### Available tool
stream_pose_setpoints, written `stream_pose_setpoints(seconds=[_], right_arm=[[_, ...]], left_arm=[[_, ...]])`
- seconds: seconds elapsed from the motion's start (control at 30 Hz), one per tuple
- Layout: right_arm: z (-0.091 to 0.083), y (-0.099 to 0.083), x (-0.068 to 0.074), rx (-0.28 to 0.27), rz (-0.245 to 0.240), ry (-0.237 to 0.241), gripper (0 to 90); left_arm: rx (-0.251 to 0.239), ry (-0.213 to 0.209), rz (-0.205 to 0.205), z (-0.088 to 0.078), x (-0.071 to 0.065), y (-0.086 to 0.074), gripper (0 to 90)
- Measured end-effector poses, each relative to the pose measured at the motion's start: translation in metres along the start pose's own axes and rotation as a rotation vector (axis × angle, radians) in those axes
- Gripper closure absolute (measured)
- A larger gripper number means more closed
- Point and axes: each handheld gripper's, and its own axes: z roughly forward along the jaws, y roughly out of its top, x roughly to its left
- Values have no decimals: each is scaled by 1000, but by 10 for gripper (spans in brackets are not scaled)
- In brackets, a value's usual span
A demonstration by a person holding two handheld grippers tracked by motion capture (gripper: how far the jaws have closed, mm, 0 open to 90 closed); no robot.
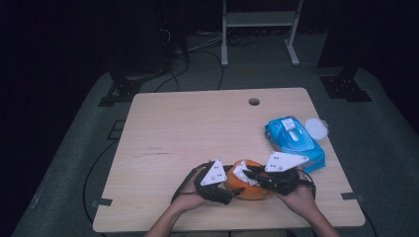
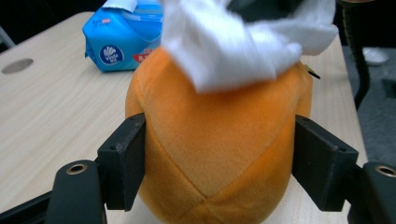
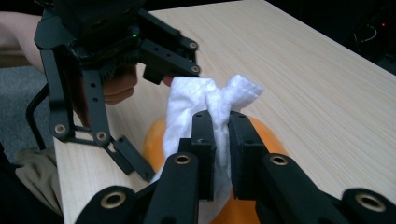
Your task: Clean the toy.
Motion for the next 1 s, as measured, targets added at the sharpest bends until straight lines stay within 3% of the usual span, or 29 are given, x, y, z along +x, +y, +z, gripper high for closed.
stream_pose_setpoints(seconds=[0.13, 0.23, 0.33, 0.4, 0.43, 0.57, 0.67, 0.77, 0.83, 1.0], right_arm=[[-6, -9, -15, 15, 39, -44, 809], [-7, -15, -21, 20, 65, -47, 810], [-5, -15, -19, 25, 52, -40, 810], [-4, -14, -16, 32, 41, -39, 810], [-3, -13, -14, 37, 36, -39, 810], [-2, -7, -5, 37, 13, -34, 810], [3, 1, 6, 21, -16, -5, 810], [8, 6, 16, 35, -66, -5, 810], [7, 6, 15, 37, -70, -5, 810], [-6, -6, -5, 42, -20, -53, 810]], left_arm=[[-7, -13, -33, 0, 5, -3, 256], [-7, -27, -81, 1, 8, -3, 190], [-19, -66, -209, 1, 14, -2, 85], [-35, -93, -284, 0, 18, -3, 81], [-42, -102, -293, -1, 19, -3, 96], [-41, -71, -203, -1, 13, -3, 242], [-17, -42, -74, 1, 0, 4, 275], [4, -22, 16, 2, -9, 7, 285], [3, -25, 17, 1, -8, 5, 289], [5, -36, 8, -1, -5, 2, 273]])
